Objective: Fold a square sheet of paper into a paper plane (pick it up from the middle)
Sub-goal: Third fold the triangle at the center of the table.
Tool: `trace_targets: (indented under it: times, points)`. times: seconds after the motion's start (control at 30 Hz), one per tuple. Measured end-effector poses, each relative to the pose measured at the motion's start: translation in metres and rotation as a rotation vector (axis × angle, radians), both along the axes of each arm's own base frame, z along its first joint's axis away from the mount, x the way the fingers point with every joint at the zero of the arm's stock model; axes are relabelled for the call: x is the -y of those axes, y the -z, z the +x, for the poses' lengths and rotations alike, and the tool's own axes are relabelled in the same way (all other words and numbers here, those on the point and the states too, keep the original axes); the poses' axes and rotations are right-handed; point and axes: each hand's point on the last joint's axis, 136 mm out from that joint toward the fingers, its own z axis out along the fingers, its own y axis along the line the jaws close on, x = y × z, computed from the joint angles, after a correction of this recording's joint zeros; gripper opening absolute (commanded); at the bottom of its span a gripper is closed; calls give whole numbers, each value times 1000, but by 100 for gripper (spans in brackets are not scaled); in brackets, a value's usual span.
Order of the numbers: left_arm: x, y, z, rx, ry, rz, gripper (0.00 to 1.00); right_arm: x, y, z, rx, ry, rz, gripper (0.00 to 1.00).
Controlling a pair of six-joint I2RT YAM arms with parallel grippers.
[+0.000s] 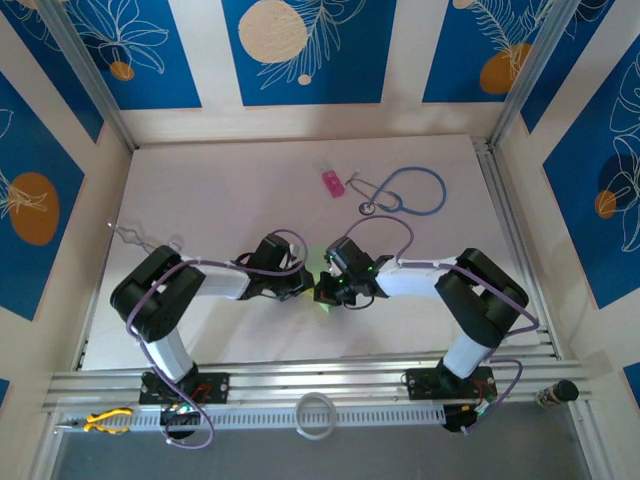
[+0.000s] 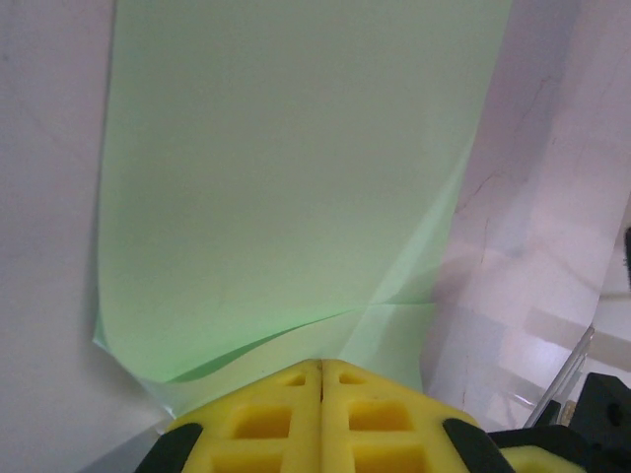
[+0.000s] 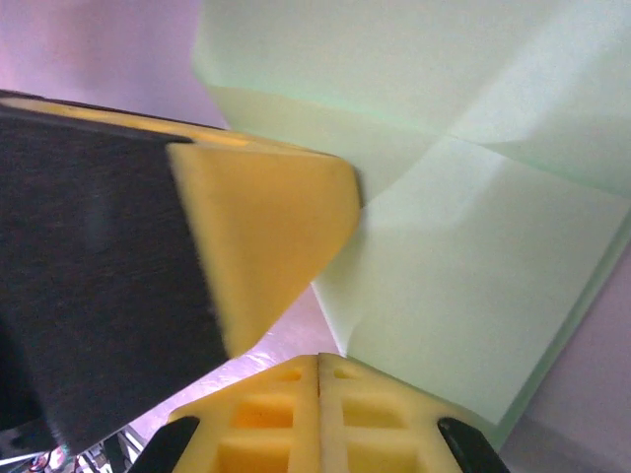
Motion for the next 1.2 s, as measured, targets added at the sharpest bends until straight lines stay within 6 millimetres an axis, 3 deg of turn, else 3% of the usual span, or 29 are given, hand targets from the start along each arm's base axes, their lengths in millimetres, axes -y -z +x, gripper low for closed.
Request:
trace_targets:
  times: [0.23,0.53,0.9,1.1,1.2]
  points:
    - [0,0,0,1,1,0,0,7,10,-8,-18,2,-12,4]
    - [1,0,-1,0,3,0,0,10,10,-12,-5,2,3,5]
    - [2,0,0,-3,4,2,0,27,11,-34,-18,-12,7,5]
    - [2,1,0,-19,-13,0,0,40,10,-46,-29,-12,-8,5]
    - [2,1,2,-21,-47,-6,0,45,0,-44,-16,1,0,5]
